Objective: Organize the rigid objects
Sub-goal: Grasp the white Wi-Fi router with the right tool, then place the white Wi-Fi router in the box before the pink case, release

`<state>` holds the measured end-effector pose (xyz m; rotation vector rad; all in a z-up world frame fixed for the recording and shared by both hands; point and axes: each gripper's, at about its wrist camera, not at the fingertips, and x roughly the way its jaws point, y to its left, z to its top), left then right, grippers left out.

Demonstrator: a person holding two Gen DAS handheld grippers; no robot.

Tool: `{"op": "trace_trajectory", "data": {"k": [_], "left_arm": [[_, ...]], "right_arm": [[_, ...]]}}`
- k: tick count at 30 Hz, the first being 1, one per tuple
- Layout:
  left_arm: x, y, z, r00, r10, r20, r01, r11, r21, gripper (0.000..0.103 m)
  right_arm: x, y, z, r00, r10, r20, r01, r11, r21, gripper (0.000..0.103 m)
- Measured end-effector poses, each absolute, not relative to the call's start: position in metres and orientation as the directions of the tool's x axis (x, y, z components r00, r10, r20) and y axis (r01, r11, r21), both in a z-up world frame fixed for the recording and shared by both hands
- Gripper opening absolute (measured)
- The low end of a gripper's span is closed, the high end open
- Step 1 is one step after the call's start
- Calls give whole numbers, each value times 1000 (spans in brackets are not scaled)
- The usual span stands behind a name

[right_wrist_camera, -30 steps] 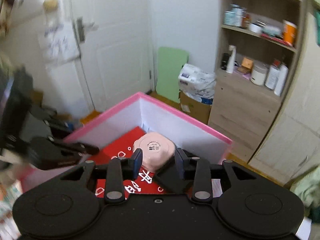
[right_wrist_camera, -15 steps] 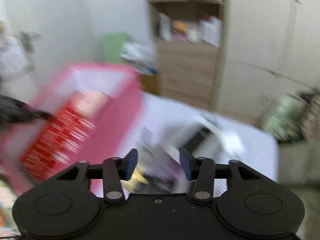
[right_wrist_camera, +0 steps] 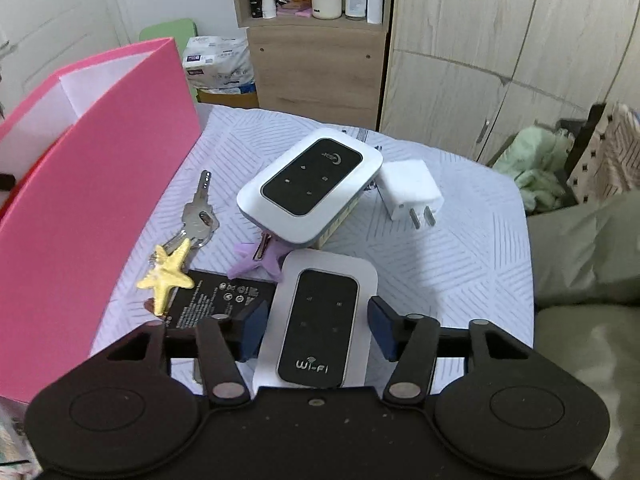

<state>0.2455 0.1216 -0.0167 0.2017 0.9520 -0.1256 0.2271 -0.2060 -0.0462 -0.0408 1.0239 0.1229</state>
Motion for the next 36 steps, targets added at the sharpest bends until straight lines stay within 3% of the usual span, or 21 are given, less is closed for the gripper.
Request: {"op": "trace_trajectory", "data": {"k": [3, 9, 18, 24, 32, 36], "left_arm": [[244, 122, -17, 576, -21, -817, 195, 974, 113, 5], [245, 124, -16, 575, -26, -817, 194, 975, 105, 5], [245, 125, -17, 576, -26, -817, 196, 975, 108, 5], [245, 129, -17, 576, -42, -816, 188, 979, 82, 5], [246, 127, -17, 576, -36, -817, 192, 977, 93, 5], [246, 126, -17, 576, -38, -816, 191, 977, 90, 5]], "right_arm": [[223, -207, -48, 526, 61, -848, -131, 991, -10, 68], [216, -225, -53, 471, 52, -881, -83, 996, 14, 67], [223, -230, -57, 509, 98, -855, -100, 994, 55, 68], [221, -236, -55, 535, 114, -837, -85, 993, 80, 64], [195, -231, -28, 639, 177, -749, -123, 984, 128, 64], [181, -217, -7, 697, 185, -693, -174, 981, 86, 64]]}}
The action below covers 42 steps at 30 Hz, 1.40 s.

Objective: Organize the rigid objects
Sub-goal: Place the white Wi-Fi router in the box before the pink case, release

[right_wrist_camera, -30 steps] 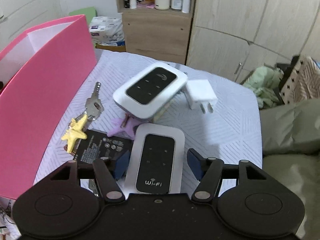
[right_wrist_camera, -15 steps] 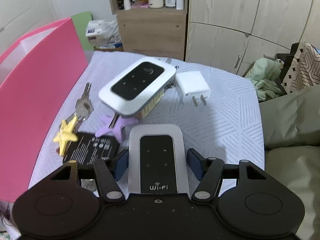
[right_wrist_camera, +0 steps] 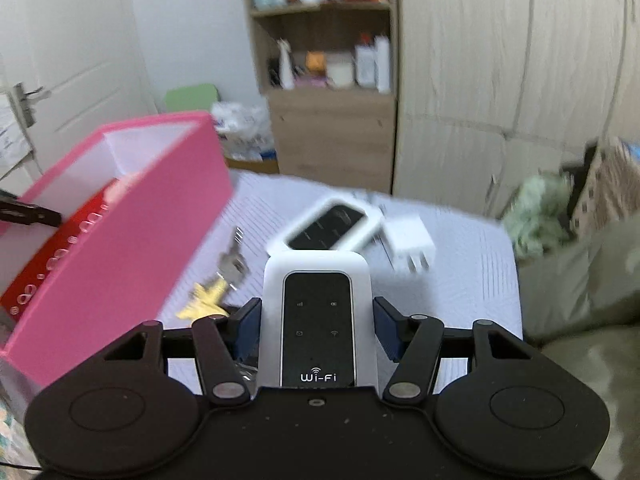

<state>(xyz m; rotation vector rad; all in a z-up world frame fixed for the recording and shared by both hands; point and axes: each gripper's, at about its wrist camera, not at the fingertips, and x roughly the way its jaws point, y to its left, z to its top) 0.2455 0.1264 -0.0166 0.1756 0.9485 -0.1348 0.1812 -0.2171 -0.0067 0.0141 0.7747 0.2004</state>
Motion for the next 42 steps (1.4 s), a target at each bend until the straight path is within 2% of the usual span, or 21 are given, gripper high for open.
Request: {"op": "trace_trajectory", "data": {"k": [4, 10, 15, 21, 29, 36, 42], "left_arm": [[246, 125, -17, 576, -36, -817, 192, 977, 92, 5], [245, 126, -17, 576, -39, -816, 191, 978, 89, 5], [245, 128, -16, 576, -47, -816, 188, 979, 77, 5], [246, 129, -16, 577, -46, -816, 188, 979, 77, 5], [246, 132, -16, 577, -56, -815, 184, 981, 63, 5], [245, 132, -16, 581, -60, -812, 182, 982, 58, 5], [244, 132, -15, 581, -59, -812, 182, 982, 59, 5]], "right_arm": [[174, -197, 26, 742, 255, -619, -283, 958, 56, 64], [182, -141, 72, 718, 444, -536, -551, 833, -49, 64], [213, -87, 66, 602, 526, -601, -719, 685, -120, 64], [262, -29, 29, 439, 493, -751, -823, 555, -117, 64], [286, 12, 0, 317, 422, -849, -910, 388, -148, 64], [282, 24, -2, 296, 420, -858, -941, 284, -185, 64], [277, 3, 22, 399, 508, -764, -897, 388, -211, 66]]}}
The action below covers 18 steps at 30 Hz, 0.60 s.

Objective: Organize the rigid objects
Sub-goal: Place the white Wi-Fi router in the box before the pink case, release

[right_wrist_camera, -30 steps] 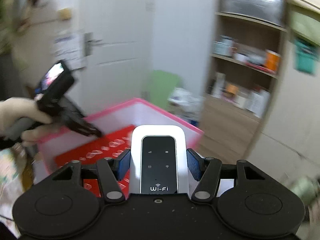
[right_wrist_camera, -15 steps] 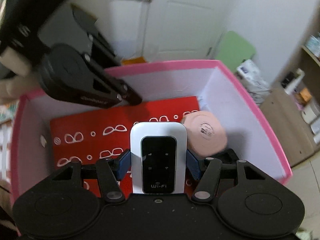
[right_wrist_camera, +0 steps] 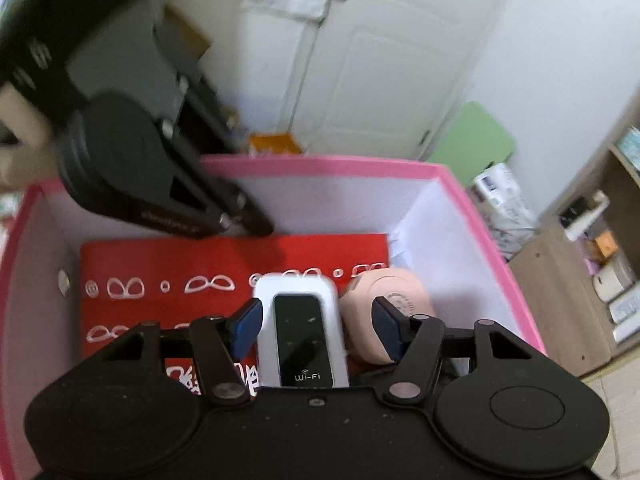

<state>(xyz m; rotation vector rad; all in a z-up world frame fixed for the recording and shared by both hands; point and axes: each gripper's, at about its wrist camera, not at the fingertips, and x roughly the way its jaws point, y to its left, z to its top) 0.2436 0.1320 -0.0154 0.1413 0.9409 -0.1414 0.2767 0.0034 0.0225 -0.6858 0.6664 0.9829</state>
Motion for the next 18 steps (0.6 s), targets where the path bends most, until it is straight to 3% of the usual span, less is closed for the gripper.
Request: {"op": "trace_trajectory", "data": {"k": [10, 18], "left_arm": [[245, 132, -16, 581, -56, -812, 185, 981, 65, 5], [245, 129, -17, 582, -45, -812, 190, 978, 82, 5]], "right_arm": [[243, -84, 74, 526, 581, -622, -740, 672, 2, 66], [238, -163, 73, 596, 535, -600, -520, 825, 220, 67]]}}
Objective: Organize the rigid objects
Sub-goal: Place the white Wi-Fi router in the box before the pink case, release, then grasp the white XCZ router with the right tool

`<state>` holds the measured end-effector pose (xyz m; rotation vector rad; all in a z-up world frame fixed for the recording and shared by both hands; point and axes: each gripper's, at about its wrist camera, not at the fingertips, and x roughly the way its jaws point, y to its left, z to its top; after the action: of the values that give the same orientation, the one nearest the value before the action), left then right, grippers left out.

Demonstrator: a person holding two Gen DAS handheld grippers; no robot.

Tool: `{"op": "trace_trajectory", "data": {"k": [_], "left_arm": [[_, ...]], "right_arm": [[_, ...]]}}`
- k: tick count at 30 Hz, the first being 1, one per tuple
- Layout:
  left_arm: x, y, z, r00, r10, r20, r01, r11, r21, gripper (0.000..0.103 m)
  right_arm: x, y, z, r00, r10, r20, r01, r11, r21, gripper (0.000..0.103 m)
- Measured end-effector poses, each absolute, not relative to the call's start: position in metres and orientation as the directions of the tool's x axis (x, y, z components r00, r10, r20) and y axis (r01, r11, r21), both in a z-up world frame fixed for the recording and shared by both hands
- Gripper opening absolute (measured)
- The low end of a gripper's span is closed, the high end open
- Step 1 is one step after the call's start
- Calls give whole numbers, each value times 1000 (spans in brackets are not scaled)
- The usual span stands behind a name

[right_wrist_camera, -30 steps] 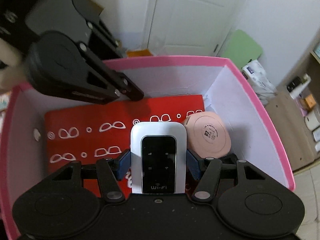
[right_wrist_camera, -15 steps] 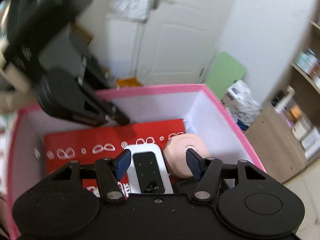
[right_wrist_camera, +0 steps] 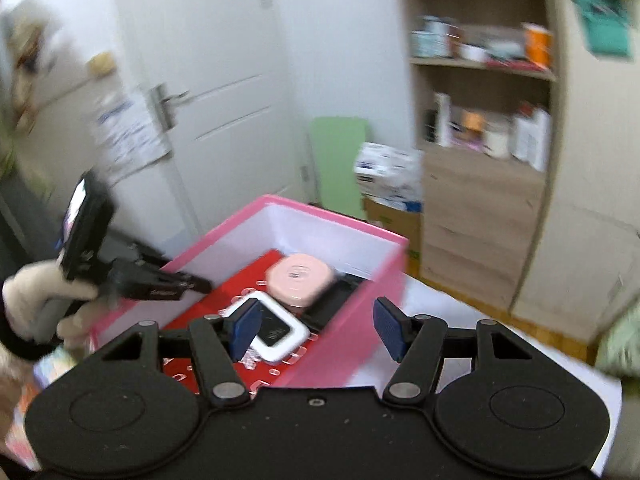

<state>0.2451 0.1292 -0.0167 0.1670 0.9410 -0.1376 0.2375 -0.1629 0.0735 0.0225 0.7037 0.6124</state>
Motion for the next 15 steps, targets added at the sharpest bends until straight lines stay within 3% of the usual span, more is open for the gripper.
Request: {"op": "trace_trajectory", "data": {"k": [9, 15], "left_arm": [[243, 127, -17, 587, -38, -809, 191, 977, 93, 6], [243, 127, -17, 587, -38, -809, 193, 977, 94, 6]], "right_arm": [[251, -231, 17, 656, 392, -645, -211, 916, 341, 68], [264, -240, -27, 645, 309, -699, -50, 930, 365, 79]]}}
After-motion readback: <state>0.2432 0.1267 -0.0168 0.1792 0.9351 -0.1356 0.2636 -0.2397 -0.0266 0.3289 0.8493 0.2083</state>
